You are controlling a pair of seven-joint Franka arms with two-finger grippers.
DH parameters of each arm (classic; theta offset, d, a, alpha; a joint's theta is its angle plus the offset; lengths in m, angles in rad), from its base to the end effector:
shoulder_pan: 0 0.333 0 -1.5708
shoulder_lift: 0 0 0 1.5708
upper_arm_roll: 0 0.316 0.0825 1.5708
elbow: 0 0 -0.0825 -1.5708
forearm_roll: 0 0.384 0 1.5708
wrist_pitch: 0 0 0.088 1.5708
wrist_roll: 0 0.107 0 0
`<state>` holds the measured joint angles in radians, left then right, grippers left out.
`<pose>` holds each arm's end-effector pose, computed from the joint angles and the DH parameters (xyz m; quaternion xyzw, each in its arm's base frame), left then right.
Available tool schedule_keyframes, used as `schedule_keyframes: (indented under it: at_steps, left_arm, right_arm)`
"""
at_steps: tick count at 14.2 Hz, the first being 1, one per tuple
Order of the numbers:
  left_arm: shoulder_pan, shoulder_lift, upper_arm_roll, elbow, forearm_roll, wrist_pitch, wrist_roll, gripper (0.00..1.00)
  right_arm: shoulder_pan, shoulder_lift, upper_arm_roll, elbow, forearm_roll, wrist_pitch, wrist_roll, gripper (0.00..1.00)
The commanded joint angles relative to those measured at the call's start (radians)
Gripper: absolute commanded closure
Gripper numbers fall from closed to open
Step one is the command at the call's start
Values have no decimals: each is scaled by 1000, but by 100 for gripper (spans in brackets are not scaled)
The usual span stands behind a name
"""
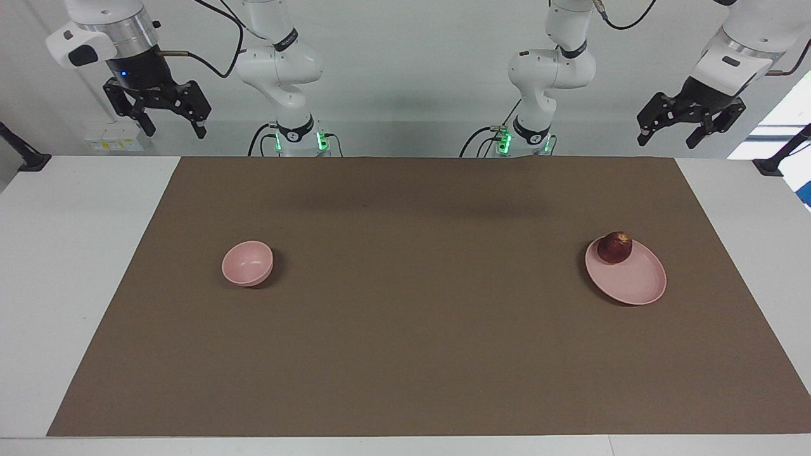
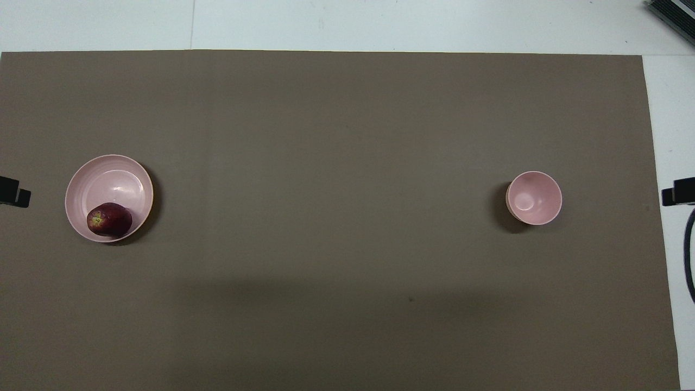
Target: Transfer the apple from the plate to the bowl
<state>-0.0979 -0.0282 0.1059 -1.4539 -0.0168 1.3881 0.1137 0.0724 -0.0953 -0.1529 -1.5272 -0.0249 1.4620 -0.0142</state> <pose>0.5256 0.0032 0.6781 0.9983 -0.0542 -0.0182 0.0109 0.5102 -0.0488 0.6854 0.9993 -0.0344 0.0142 0.0058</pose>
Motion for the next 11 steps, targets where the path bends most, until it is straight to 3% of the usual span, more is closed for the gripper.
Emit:
schedule_keyframes:
  at_steps: [1,7,11]
  left_arm:
    - [-14,-48,9,-69,-5,49,4,0]
    - [-13,-67,9,-144,-6,118,34,0]
    - [-10,-71,14,-305,-6,221,32,0]
  right_arm:
    - [-3,-7,1,-2,0,9,7,0]
    - [-3,-9,3,-4,2,8,4,0]
    - [-2,-9,7,-4,2,8,4,0]
